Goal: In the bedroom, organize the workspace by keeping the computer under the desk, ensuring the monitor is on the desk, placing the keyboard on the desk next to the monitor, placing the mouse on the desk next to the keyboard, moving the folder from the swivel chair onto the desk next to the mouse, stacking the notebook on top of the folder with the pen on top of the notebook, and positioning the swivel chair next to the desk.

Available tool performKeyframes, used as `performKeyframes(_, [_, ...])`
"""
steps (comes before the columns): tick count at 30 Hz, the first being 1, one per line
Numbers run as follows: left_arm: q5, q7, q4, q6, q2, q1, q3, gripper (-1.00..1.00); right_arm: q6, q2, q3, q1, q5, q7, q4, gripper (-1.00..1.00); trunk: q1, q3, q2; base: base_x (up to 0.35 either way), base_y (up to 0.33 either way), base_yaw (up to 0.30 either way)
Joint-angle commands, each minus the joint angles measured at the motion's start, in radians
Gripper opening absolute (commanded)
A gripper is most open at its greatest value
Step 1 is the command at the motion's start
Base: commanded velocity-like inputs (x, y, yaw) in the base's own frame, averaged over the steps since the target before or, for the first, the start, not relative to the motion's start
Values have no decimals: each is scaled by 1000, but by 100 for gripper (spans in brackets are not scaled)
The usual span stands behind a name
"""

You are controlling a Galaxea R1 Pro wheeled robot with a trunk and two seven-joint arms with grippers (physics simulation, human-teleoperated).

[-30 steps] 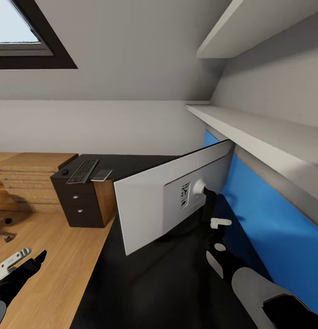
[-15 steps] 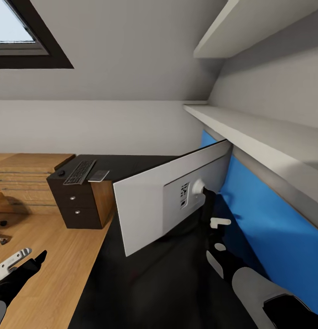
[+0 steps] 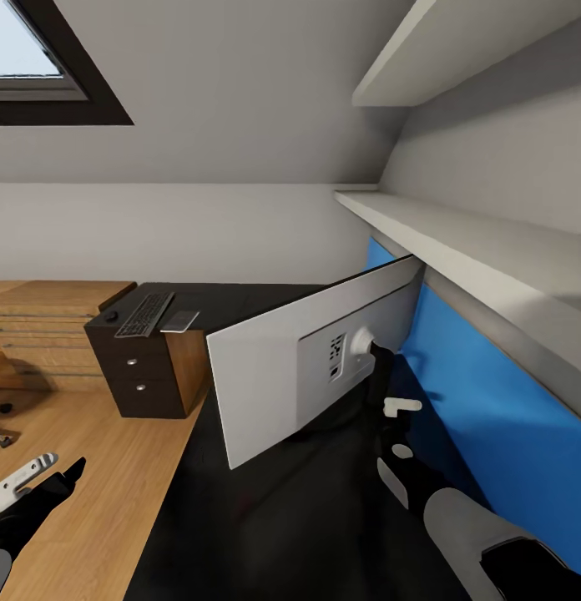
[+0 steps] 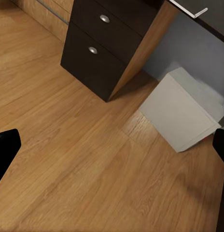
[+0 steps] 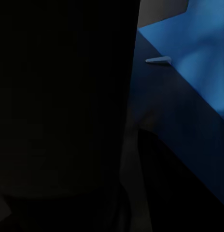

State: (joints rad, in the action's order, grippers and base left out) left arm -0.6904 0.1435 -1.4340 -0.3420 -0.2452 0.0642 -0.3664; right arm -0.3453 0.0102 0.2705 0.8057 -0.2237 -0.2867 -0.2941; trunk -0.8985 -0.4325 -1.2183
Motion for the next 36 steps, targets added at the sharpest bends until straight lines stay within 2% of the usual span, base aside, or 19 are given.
performKeyframes(1, [-11,7,-2,-5,0,0,0,100,-11,-1,4,1,-22,-23,1,-100,0,-1,-1,0,0,0])
performKeyframes(16, [-11,7,-2,-5,-1,0,0,100,-11,-2,4,1,-22,-24,1,-100,0,-1,-1,0,0,0])
performKeyframes(17, [-11,7,-2,-5,-1,0,0,100,-11,-2,4,1,-22,-24,1,100,0,-1,-1,0,0,0])
performKeyframes(36, [-12,7,-2,-5,-2,0,0,100,-11,-1,5,0,-20,-20,1,100,0,-1,-1,0,0,0])
